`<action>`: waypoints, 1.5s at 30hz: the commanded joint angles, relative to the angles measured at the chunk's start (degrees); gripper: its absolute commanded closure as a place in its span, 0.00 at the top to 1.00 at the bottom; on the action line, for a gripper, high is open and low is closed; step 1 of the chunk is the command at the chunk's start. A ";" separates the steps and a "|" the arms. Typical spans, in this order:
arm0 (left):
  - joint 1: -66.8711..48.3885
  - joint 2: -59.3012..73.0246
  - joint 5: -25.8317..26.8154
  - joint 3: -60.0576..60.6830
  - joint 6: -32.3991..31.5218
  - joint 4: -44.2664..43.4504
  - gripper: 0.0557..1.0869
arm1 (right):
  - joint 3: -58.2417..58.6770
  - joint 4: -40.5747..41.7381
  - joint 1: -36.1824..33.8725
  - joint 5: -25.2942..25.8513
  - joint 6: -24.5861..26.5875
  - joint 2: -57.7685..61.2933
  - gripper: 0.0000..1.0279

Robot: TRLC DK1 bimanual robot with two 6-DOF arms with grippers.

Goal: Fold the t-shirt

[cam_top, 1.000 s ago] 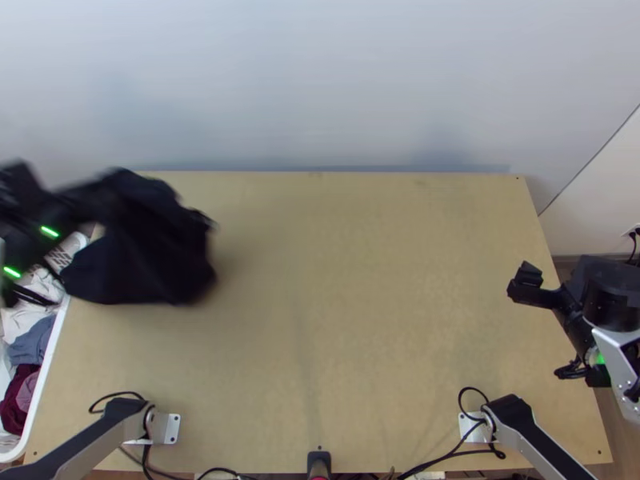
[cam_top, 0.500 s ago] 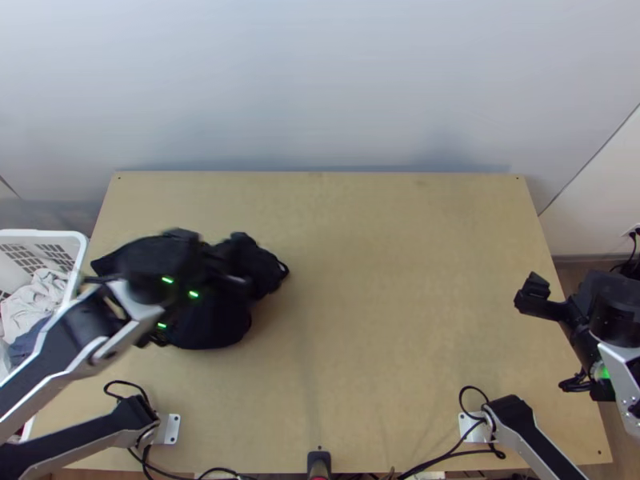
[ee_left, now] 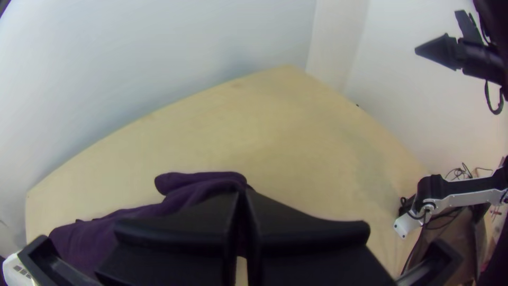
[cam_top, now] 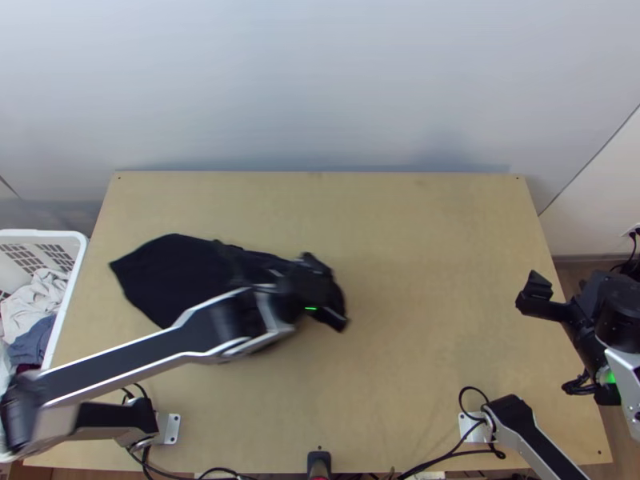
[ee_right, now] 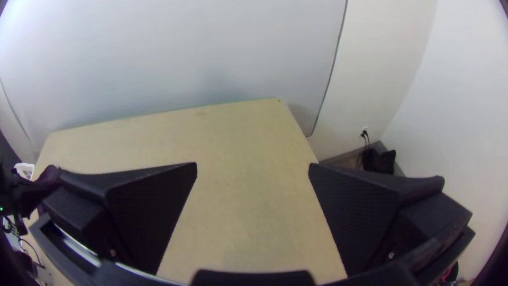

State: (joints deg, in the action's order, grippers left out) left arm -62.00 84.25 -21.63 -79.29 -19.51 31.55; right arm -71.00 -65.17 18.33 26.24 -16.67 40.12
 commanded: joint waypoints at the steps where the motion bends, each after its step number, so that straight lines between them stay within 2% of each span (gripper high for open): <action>1: -6.65 17.88 -0.70 -16.34 -0.80 0.00 0.04 | 0.69 3.64 0.04 0.04 1.37 0.57 0.95; 6: -7.44 32.82 -0.96 -35.41 -1.94 3.61 0.04 | 6.31 7.25 -0.49 -0.05 1.64 1.28 0.95; 10: -7.79 43.63 -2.02 -51.93 -3.34 8.26 0.04 | 9.13 11.29 -4.79 -0.49 0.67 3.56 0.96; 11: -8.05 44.16 -2.37 -52.37 -3.34 7.56 0.17 | 9.65 12.17 -5.67 -1.63 0.14 3.91 0.96; 13: -8.67 44.16 -3.07 -52.29 -3.34 7.39 0.63 | 11.24 13.84 -6.02 -2.25 -1.26 4.00 0.96; 15: -8.67 43.90 -3.16 -52.20 -3.34 8.88 0.97 | 12.20 14.28 -6.02 -2.25 -3.99 4.18 0.96; 20: -6.82 39.68 -4.39 -49.30 -3.34 13.80 0.96 | 15.81 14.54 -8.57 -2.77 -9.61 4.97 0.96; 25: -4.80 31.68 -5.97 -39.81 -3.43 19.07 0.96 | 17.13 14.54 -7.96 -3.04 -11.55 5.58 0.95; 30: -4.80 20.61 -5.97 -20.47 -2.20 17.93 0.96 | 15.98 14.63 -8.48 -3.74 -10.23 7.69 0.96; 35: -4.89 8.65 -5.97 2.29 -0.97 10.64 0.96 | 17.48 14.81 -6.46 -3.83 -6.54 7.78 0.96; 38: -4.98 3.64 -5.88 9.33 -1.23 10.29 0.96 | 18.09 14.72 -6.73 -3.83 -5.13 7.25 0.96; 41: -5.33 -0.31 -5.62 14.51 -1.67 10.29 0.95 | 19.50 15.86 -7.43 -3.83 -7.33 5.23 0.96; 45: -6.03 -2.77 -4.65 18.91 -1.32 11.08 0.95 | 21.70 16.12 -6.55 -4.53 -7.42 4.79 0.92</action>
State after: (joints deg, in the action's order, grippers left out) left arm -67.26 88.75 -27.20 -72.27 -21.02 42.85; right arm -52.10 -49.69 11.09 22.44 -23.62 46.09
